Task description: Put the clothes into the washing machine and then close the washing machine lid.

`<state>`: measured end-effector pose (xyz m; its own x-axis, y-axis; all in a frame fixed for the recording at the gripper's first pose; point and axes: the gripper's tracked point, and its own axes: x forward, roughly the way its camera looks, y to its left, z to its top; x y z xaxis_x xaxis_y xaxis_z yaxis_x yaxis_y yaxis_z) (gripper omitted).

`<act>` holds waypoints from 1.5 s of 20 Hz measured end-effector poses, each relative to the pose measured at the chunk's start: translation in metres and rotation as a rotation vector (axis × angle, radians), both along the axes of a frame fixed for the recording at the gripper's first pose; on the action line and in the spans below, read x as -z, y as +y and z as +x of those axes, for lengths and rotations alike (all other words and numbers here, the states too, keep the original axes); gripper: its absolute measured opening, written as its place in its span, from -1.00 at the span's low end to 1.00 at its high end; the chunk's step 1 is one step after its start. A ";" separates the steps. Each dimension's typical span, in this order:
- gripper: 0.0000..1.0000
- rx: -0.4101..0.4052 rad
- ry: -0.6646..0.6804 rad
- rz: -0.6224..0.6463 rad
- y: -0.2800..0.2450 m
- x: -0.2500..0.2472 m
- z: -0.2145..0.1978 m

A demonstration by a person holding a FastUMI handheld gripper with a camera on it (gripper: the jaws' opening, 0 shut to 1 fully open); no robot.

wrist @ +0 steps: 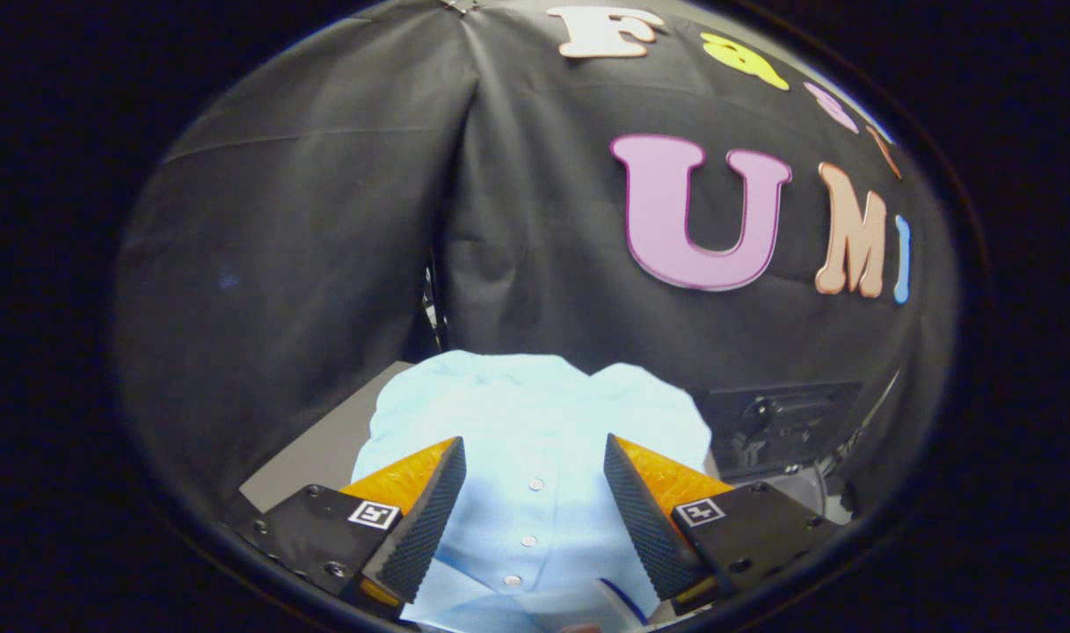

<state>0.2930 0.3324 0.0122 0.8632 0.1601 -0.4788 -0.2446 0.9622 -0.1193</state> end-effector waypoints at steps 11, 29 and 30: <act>-0.74 -0.069 0.125 0.053 0.005 0.031 0.014; -0.99 -0.012 -0.150 0.131 -0.164 -0.117 -0.021; -0.99 0.012 -0.170 0.132 -0.179 -0.124 -0.021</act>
